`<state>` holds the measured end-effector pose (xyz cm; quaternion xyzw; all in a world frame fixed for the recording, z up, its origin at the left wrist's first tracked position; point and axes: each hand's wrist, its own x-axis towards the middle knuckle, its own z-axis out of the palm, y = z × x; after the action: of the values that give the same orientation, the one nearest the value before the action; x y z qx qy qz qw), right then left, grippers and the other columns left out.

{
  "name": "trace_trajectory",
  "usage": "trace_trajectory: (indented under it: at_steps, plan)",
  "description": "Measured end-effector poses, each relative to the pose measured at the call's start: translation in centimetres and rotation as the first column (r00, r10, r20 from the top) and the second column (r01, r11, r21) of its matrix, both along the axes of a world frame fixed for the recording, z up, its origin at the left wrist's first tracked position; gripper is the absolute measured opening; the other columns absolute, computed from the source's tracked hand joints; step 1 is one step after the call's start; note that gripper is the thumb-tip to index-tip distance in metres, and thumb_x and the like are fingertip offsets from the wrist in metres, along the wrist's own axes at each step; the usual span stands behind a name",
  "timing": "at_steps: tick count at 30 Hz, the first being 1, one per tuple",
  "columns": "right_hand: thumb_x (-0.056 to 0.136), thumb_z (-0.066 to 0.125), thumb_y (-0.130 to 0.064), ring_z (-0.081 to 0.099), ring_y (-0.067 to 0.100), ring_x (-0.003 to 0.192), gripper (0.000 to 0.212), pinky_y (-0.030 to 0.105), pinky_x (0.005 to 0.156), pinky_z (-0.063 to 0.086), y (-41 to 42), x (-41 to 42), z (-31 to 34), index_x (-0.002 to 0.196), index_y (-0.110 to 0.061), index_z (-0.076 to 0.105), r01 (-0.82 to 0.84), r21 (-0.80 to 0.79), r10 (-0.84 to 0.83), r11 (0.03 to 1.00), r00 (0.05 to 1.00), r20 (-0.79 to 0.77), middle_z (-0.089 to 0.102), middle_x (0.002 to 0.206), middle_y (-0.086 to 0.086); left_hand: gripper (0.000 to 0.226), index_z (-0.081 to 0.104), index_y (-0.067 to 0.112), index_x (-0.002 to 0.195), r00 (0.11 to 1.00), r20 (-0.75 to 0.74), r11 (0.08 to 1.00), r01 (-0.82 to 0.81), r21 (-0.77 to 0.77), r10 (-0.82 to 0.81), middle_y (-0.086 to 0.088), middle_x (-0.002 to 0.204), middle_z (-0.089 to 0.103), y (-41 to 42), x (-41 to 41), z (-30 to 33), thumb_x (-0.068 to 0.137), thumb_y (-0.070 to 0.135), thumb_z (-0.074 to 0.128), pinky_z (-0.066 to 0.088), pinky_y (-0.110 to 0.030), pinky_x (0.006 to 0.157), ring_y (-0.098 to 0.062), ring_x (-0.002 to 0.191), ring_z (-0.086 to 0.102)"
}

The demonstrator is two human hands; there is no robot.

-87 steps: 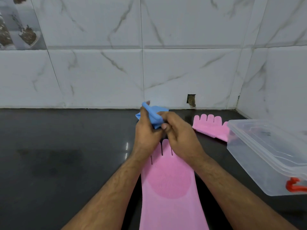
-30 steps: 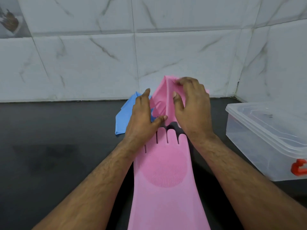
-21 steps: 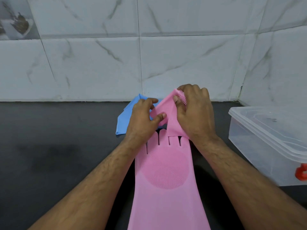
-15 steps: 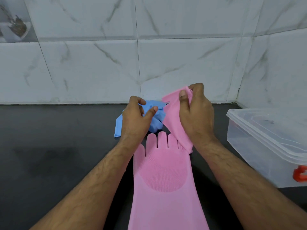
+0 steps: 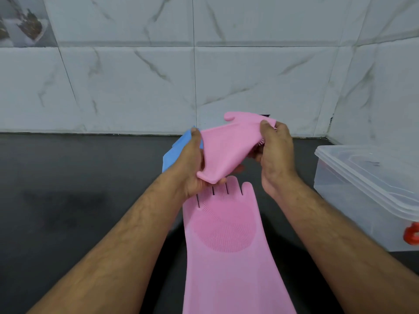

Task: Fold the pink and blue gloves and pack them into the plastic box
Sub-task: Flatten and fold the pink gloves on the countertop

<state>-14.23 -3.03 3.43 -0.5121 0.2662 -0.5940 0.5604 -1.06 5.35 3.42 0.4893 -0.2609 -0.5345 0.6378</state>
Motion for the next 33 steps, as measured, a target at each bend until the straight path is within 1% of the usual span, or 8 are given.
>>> trace_trajectory:
  at_steps: [4,9,12,15,18,23,28,33]
  plan:
    - [0.087,0.047,-0.020,0.065,0.020,0.054,0.040,0.029,0.045,0.051,0.2,0.0,-0.1,0.124,-0.006,0.050,-0.109,0.041,0.109,0.993,0.994,0.000,0.067,0.094,0.013,0.074,0.064,0.004,0.093,0.995,-0.103,0.998,-0.004,-0.056,-0.002,-0.012,0.059,0.068,0.5,1.4,0.8,0.092,0.075,0.045,0.044,-0.017,0.034,-0.023,0.042,0.065]
    - [0.089,0.042,-0.014,0.069,0.029,0.054,0.046,0.030,0.041,0.051,0.9,-0.1,-0.1,0.130,-0.032,0.051,-0.161,-0.053,0.148,0.986,0.970,-0.193,0.069,0.105,-0.001,0.032,0.061,0.015,0.103,0.987,-0.054,0.984,-0.157,-0.086,0.153,0.001,0.052,0.060,0.1,1.6,0.7,0.096,0.046,0.067,0.031,-0.010,0.032,-0.012,0.034,0.051]
    - [0.093,0.039,-0.036,0.068,0.028,0.050,0.039,0.026,0.040,0.048,1.2,-0.2,-0.1,0.109,-0.022,0.072,-0.181,-0.037,0.167,0.983,0.957,-0.238,0.077,0.090,0.006,0.017,0.060,0.011,0.087,0.975,-0.095,0.974,-0.207,-0.087,0.199,0.002,0.044,0.059,0.2,1.8,0.7,0.100,0.021,0.065,0.030,-0.009,0.030,-0.009,0.027,0.049]
    - [0.096,0.023,-0.075,0.074,0.026,0.057,0.079,0.024,0.042,0.050,1.0,-0.5,-0.1,0.084,-0.021,0.079,-0.181,0.057,0.189,0.982,0.935,-0.299,0.078,0.080,0.010,0.014,0.064,0.010,0.081,0.948,-0.182,0.954,-0.284,-0.100,0.263,0.000,0.051,0.067,-0.1,2.3,0.7,0.095,0.007,0.067,0.041,-0.014,0.034,-0.009,0.036,0.060]
    - [0.090,0.011,-0.082,0.076,0.018,0.065,0.092,0.025,0.047,0.054,0.5,-0.5,-0.2,0.073,-0.025,0.081,-0.215,0.121,0.242,0.969,0.924,-0.297,0.079,0.084,0.005,0.009,0.069,0.009,0.086,0.957,-0.189,0.960,-0.246,-0.134,0.219,-0.002,0.067,0.076,-0.5,2.7,0.6,0.094,0.005,0.067,0.054,-0.020,0.045,-0.011,0.053,0.072]
    - [0.085,0.002,-0.085,0.077,0.025,0.077,0.107,0.034,0.061,0.060,-0.9,-0.6,0.0,0.097,-0.013,0.079,-0.346,0.284,0.391,0.894,0.912,-0.121,0.079,0.097,0.010,0.004,0.070,0.011,0.098,0.976,-0.145,0.982,-0.174,-0.078,0.161,0.002,0.087,0.073,-1.1,3.4,0.4,0.096,0.013,0.068,0.044,-0.017,0.062,-0.005,0.068,0.064]
    - [0.099,0.031,-0.068,0.067,0.015,0.053,0.070,0.023,0.044,0.052,-1.6,-0.6,-0.8,0.100,-0.011,0.072,-0.395,0.430,0.472,0.812,0.877,-0.087,0.073,0.071,0.002,0.009,0.069,0.004,0.099,0.978,-0.177,0.987,-0.126,-0.102,0.106,-0.003,0.084,0.075,-1.1,3.1,0.1,0.099,0.009,0.061,0.053,-0.015,0.048,-0.007,0.063,0.071]
    - [0.096,0.064,-0.023,0.068,0.021,0.081,0.028,0.032,0.071,0.057,-1.3,-0.4,-2.1,0.116,-0.005,0.072,-0.503,0.472,0.579,0.724,0.815,-0.021,0.071,0.106,0.011,0.021,0.069,-0.001,0.109,0.990,-0.113,0.988,-0.101,-0.119,0.087,-0.012,0.110,0.071,-1.1,2.4,-1.0,0.102,0.015,0.059,0.056,-0.023,0.074,-0.017,0.087,0.071]
